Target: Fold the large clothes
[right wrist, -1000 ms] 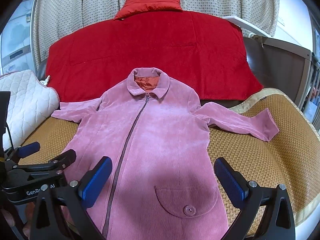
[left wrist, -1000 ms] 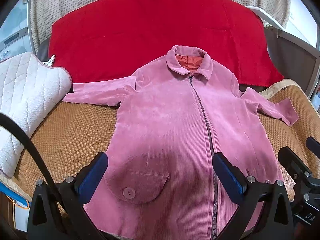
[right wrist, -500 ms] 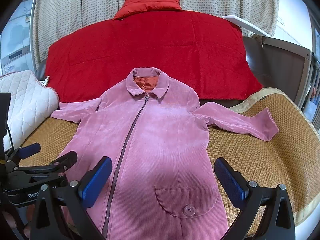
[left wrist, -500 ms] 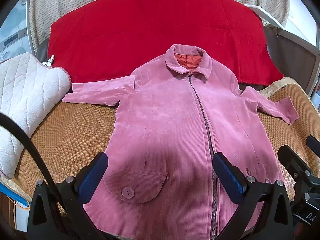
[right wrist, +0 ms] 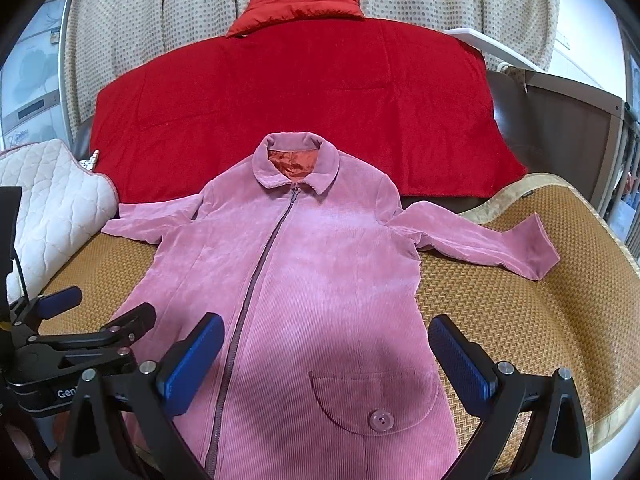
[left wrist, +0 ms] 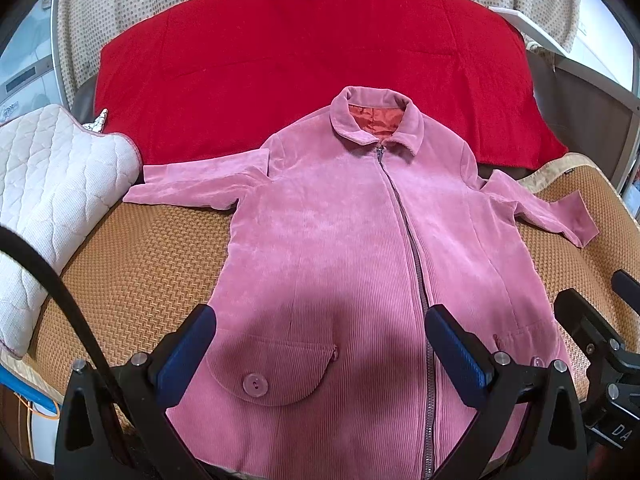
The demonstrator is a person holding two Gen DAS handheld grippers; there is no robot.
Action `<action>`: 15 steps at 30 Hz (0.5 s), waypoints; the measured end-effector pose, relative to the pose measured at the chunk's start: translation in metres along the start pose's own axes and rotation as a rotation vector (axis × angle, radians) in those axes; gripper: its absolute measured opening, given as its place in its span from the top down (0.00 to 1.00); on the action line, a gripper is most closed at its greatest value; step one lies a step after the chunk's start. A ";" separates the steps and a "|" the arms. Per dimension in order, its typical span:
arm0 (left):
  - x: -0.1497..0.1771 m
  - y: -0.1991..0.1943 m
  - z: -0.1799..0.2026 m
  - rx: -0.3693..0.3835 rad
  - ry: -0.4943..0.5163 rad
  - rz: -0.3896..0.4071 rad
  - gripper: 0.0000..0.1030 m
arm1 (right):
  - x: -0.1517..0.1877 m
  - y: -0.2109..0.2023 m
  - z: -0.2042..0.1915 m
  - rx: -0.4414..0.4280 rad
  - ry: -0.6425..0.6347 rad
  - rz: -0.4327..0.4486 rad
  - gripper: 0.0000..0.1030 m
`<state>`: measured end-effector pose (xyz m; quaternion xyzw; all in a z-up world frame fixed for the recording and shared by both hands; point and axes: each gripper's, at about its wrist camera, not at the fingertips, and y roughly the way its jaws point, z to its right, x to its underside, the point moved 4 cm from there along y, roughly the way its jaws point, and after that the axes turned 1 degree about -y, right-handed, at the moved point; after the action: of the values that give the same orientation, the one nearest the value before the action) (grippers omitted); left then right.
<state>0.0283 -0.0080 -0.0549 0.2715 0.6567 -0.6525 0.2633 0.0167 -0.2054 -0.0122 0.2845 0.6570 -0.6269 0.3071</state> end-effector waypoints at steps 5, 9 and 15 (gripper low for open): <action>0.000 0.001 0.000 0.002 0.001 -0.003 0.00 | 0.001 0.002 0.000 0.001 0.001 -0.004 0.00; -0.001 0.002 0.000 0.002 0.002 -0.005 0.00 | 0.002 0.003 0.000 0.001 0.003 -0.006 0.00; 0.000 0.008 0.001 0.004 0.001 -0.014 0.00 | 0.004 0.009 0.001 -0.012 0.014 -0.022 0.00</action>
<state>0.0338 -0.0093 -0.0608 0.2678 0.6574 -0.6555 0.2578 0.0209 -0.2060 -0.0216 0.2800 0.6660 -0.6243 0.2972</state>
